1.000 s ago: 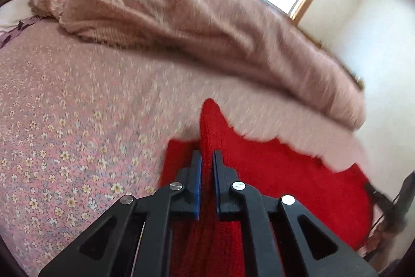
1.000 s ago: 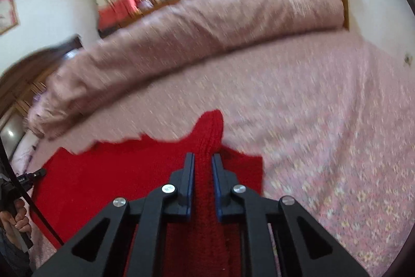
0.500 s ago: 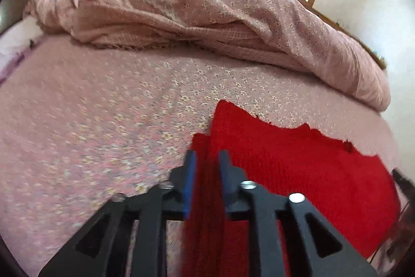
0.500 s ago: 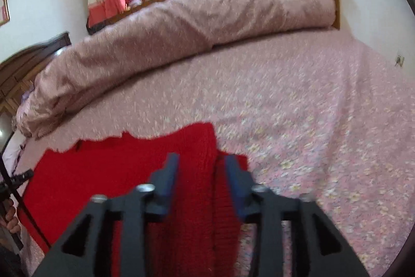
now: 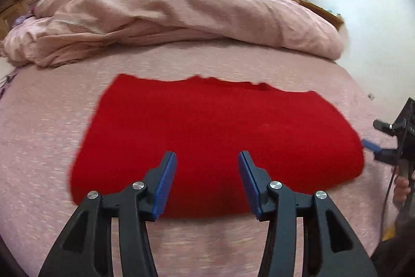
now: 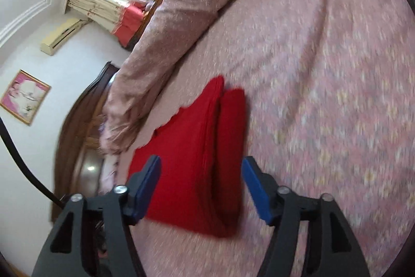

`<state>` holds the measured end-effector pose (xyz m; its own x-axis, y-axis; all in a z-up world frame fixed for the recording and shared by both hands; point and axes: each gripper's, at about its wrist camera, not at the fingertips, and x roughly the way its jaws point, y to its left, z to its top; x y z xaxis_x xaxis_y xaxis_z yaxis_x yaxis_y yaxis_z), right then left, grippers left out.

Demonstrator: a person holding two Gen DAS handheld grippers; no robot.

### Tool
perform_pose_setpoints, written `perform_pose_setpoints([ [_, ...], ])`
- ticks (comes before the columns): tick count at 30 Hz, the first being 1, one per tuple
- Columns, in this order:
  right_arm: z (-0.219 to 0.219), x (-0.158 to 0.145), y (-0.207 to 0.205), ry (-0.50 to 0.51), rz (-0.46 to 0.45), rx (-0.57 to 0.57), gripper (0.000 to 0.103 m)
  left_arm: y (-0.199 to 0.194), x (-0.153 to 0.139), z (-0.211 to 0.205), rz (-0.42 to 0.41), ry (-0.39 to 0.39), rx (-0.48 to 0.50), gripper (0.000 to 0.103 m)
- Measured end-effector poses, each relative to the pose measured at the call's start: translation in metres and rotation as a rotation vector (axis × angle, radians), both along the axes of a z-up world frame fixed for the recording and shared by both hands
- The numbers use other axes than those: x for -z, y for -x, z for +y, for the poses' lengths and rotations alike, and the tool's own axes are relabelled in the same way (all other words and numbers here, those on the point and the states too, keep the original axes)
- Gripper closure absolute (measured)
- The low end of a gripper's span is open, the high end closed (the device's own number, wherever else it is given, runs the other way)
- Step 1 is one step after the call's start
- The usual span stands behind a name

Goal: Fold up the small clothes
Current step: 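Grasp one side edge of the folded cardigan with the right gripper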

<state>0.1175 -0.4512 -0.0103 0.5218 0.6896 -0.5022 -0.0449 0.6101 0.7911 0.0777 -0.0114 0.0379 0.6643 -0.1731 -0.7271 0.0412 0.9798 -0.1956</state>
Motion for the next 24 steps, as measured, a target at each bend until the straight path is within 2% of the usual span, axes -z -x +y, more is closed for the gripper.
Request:
perform_pose_setpoints([
  [2,0.003,0.007,0.002,-0.038,0.032,-0.046,0.027,-0.004,-0.006,-0.018,0.000,0.013,0.017,0.060],
  [5,0.019,0.020,-0.003,0.028,0.120,-0.114,0.027,-0.016,-0.015,-0.045,-0.004,0.038,0.033,0.060],
  [7,0.031,0.026,-0.008,0.080,0.146,-0.131,0.027,-0.023,-0.015,-0.057,0.005,0.044,0.043,0.065],
  [10,0.043,0.029,-0.017,0.103,0.130,-0.144,0.023,-0.032,-0.008,-0.066,0.046,0.052,0.022,0.072],
  [13,0.050,0.033,-0.030,0.059,0.118,-0.145,0.020,-0.030,-0.002,-0.068,0.077,0.095,0.031,0.080],
  [20,0.064,0.034,-0.057,-0.010,0.086,-0.152,0.021,-0.024,0.001,-0.073,0.091,0.076,0.084,0.084],
  [21,0.064,0.035,-0.057,-0.017,0.095,-0.162,0.033,-0.027,0.003,-0.073,0.102,0.085,0.090,0.084],
  [22,0.064,0.037,-0.057,-0.024,0.115,-0.171,0.068,-0.030,0.004,-0.073,0.112,0.095,0.092,0.086],
  [23,0.062,0.043,-0.056,-0.034,0.158,-0.165,0.079,-0.033,0.005,-0.072,0.121,0.111,0.096,0.089],
  [24,0.061,0.050,-0.056,-0.057,0.191,-0.156,0.079,-0.037,0.006,-0.071,0.125,0.128,0.104,0.098],
])
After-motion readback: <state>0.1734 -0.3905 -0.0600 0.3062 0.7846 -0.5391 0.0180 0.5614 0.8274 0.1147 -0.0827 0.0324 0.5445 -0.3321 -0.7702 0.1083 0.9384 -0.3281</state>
